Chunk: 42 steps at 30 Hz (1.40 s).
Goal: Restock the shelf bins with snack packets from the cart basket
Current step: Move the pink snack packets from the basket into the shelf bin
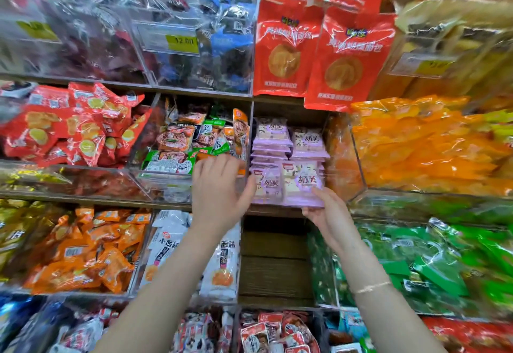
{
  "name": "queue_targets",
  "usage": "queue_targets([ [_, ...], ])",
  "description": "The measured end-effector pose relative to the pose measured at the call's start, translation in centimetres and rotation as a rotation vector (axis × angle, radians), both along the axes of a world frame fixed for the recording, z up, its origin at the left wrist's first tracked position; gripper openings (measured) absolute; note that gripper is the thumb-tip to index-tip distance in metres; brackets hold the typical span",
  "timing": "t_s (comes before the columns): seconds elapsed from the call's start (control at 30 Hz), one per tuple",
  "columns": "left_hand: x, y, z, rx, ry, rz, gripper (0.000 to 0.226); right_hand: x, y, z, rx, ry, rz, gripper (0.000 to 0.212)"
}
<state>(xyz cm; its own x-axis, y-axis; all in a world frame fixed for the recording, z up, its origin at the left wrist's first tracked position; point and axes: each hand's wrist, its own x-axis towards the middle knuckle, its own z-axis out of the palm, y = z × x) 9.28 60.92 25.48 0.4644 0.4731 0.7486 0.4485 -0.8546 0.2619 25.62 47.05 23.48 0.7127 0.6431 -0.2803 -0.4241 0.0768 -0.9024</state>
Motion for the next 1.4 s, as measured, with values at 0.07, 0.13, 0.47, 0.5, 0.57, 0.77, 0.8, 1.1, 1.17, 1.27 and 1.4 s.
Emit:
queue_targets([
  [0.07, 0.5, 1.6, -0.3, 0.085, 0.139, 0.081, 0.029, 1.8, 2.7, 0.8, 0.001, 0.017, -0.052, 0.021],
  [0.13, 0.8, 2.2, -1.0, 0.213, 0.177, 0.11, 0.032, 3.5, 5.0, 1.6, 0.001, 0.069, -0.098, 0.018],
  [0.47, 1.1, 2.7, -1.7, 0.348, 0.053, 0.102, 0.033, 6.9, 9.2, 2.7, 0.289, 0.401, -0.43, 0.041],
  [0.5, 1.1, 2.7, -1.8, 0.347, 0.05, 0.104, 0.033, 6.8, 8.9, 2.6, 0.283, 0.384, -0.409, 0.042],
  [0.57, 1.2, 2.7, -1.8, 0.342, 0.047, 0.107, 0.034, 6.4, 8.3, 2.4, 0.204, 0.319, -0.355, 0.044],
  [0.77, 1.4, 2.9, -2.0, 0.353, 0.008, 0.122, 0.038, 6.0, 7.2, 0.5, -0.389, -0.3, -0.189, 0.028],
  [0.8, 1.4, 2.9, -2.1, 0.355, 0.005, 0.121, 0.038, 6.3, 7.3, 0.3, -0.513, -0.47, -0.099, 0.028],
  [1.1, 1.6, 3.2, -2.6, 0.35, 0.0, 0.106, 0.034, 9.9, 11.5, 2.2, -0.961, -0.951, 0.34, 0.032],
  [1.17, 1.3, 2.7, -2.6, 0.293, 0.03, 0.102, 0.033, 9.3, 10.6, 2.1, -0.933, -0.906, 0.35, 0.033],
  [1.27, 1.1, 1.2, -1.9, 0.081, 0.009, 0.094, 0.029, 7.3, 7.4, 1.8, -0.802, -0.777, 0.287, 0.036],
  [1.4, 0.2, -3.7, -2.4, -0.259, -0.215, 0.006, 0.037, 3.2, 0.4, 1.2, -0.556, -0.703, 0.202, 0.031],
])
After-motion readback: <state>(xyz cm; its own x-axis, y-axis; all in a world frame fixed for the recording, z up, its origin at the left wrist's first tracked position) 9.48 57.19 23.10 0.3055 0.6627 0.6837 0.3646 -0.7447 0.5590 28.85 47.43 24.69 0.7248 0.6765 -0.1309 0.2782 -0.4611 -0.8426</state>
